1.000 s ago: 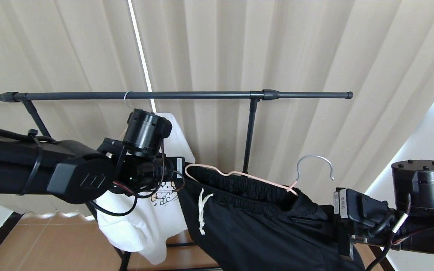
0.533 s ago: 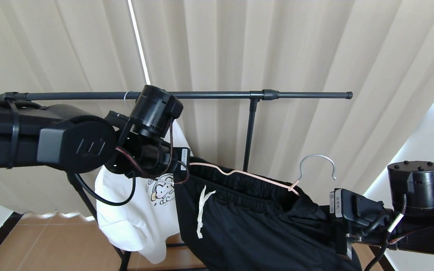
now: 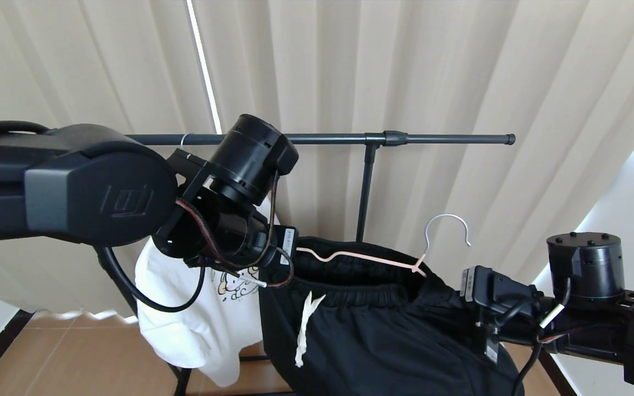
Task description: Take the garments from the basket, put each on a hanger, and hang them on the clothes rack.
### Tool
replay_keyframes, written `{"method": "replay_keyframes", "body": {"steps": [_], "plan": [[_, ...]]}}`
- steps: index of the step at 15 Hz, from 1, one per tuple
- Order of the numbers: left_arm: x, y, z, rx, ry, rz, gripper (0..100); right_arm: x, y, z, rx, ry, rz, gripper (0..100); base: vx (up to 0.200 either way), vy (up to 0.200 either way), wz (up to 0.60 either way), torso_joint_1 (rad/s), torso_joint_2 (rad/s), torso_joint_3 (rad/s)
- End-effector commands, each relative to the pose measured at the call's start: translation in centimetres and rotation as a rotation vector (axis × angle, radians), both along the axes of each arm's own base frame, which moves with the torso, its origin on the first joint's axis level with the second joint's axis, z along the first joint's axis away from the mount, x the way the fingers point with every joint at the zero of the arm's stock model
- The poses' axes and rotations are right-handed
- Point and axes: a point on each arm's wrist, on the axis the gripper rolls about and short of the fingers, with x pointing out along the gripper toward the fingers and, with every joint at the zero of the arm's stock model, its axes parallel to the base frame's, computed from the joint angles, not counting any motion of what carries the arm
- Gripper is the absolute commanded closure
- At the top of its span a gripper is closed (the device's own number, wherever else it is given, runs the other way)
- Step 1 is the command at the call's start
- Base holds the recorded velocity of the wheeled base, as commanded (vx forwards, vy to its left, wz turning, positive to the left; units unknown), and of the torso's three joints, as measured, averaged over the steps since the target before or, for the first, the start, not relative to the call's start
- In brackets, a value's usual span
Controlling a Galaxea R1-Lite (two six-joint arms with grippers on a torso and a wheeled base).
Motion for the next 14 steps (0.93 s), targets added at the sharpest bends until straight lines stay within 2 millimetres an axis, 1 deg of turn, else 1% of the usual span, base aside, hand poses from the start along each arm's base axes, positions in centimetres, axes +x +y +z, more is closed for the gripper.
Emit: {"method": "replay_keyframes", "body": {"steps": [1, 3, 6, 8, 11, 12, 13, 14], "plan": [[-0.9, -0.6, 0.6, -0.001, 0.012, -0.023, 100, 0.2, 0.7, -0.1, 0.021, 0.018, -0.025, 100, 0.0, 0.0, 0.0, 0.0, 0.0, 0.0], [-1.1, -0.8, 0.8, -0.004, 0.038, -0.011, 100, 0.2, 1.2, 0.3, 0.043, 0.008, -0.053, 100, 0.0, 0.0, 0.0, 0.0, 0.0, 0.0], [-0.7, -1.3, 1.5, -0.022, 0.086, 0.026, 100, -0.6, 2.0, -0.1, -0.001, -0.008, -0.089, 100, 0.0, 0.0, 0.0, 0.0, 0.0, 0.0], [-0.4, -1.7, 2.6, -0.093, 0.108, 0.04, 100, -0.9, 2.2, -0.5, -0.03, -0.005, -0.087, 100, 0.0, 0.0, 0.0, 0.0, 0.0, 0.0], [-0.5, -1.5, 3.9, -0.154, 0.132, 0.027, 100, -0.9, 2.1, -1.4, -0.073, 0.0, -0.067, 100, 0.0, 0.0, 0.0, 0.0, 0.0, 0.0], [-0.5, -1.5, 3.9, -0.154, 0.132, 0.027, 100, -0.9, 2.1, -1.4, -0.073, 0.0, -0.067, 100, 0.0, 0.0, 0.0, 0.0, 0.0, 0.0], [-0.6, -1.5, 4.3, -0.161, 0.139, 0.02, 100, -0.7, 2.2, -2.1, -0.096, 0.018, -0.077, 100, 0.0, 0.0, 0.0, 0.0, 0.0, 0.0], [-0.8, -1.5, 4.4, -0.164, 0.142, 0.017, 100, -0.5, 2.2, -2.2, -0.106, 0.017, -0.09, 100, 0.0, 0.0, 0.0, 0.0, 0.0, 0.0]]}}
